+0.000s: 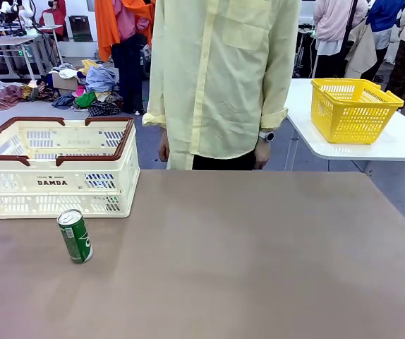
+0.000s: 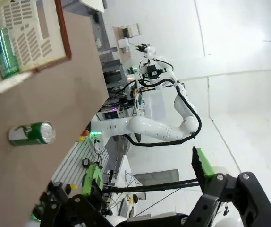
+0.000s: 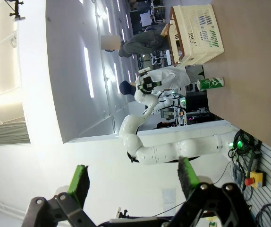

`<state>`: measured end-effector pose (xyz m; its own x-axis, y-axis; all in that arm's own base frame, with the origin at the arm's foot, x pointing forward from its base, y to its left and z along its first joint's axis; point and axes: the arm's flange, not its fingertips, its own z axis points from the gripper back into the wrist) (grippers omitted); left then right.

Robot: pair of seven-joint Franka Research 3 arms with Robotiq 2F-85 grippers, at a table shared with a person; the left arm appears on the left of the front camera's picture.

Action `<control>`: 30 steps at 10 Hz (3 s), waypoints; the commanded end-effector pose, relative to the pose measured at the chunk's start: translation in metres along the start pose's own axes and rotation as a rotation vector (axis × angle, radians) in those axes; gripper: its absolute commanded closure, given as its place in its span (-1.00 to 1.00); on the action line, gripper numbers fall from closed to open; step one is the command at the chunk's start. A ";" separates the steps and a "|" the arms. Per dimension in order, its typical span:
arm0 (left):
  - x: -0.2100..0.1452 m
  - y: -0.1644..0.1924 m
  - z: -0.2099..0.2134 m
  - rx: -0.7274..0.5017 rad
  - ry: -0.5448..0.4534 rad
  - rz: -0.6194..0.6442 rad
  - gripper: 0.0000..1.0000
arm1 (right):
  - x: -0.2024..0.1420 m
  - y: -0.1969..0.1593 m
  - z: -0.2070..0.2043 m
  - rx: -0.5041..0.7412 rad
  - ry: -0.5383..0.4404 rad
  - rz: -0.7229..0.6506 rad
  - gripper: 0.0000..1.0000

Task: Place the drinks into the Shopping basket.
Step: Pick up one drink and place it into the Shopping basket.

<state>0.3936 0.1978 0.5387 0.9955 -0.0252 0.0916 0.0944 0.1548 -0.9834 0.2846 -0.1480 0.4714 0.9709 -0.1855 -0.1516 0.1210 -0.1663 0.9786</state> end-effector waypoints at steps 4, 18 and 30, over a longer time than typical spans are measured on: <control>-0.102 -0.100 -0.129 0.499 0.041 0.041 -1.00 | 0.000 0.006 0.000 0.008 0.000 -0.007 -1.00; -0.107 -0.004 -0.321 1.282 -0.222 -0.091 -1.00 | 0.000 0.006 0.000 0.008 0.000 -0.007 -1.00; -0.065 0.117 -0.330 1.357 -0.035 0.162 -1.00 | 0.000 0.006 0.000 0.008 0.000 -0.007 -1.00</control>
<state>0.3652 -0.1174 0.3854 0.9934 0.1143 -0.0011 -0.1142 0.9913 -0.0659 0.2844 -0.1482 0.4716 0.9708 -0.1864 -0.1512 0.1205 -0.1661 0.9787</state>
